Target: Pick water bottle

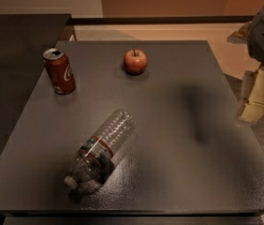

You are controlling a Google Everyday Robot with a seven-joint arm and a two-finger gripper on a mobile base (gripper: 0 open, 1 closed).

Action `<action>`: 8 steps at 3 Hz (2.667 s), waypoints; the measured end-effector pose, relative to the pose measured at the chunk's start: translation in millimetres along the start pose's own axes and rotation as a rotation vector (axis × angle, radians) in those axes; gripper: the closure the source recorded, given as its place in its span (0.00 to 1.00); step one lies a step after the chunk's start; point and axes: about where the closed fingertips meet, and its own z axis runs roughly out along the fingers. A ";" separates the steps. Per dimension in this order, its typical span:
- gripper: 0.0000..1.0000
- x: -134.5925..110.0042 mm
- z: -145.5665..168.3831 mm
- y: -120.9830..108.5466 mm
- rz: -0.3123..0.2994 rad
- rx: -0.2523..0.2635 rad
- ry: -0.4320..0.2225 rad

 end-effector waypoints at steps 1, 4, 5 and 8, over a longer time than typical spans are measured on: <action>0.00 -31.7 9.8 15.0 -0.135 -0.029 -0.032; 0.00 -151.5 58.4 68.2 -0.616 -0.159 -0.121; 0.00 -179.9 78.5 87.3 -0.753 -0.217 -0.114; 0.00 -206.7 133.5 137.5 -0.996 -0.322 -0.050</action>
Offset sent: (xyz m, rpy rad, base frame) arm -0.0215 0.1334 -0.0411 -0.0346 0.0276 0.5263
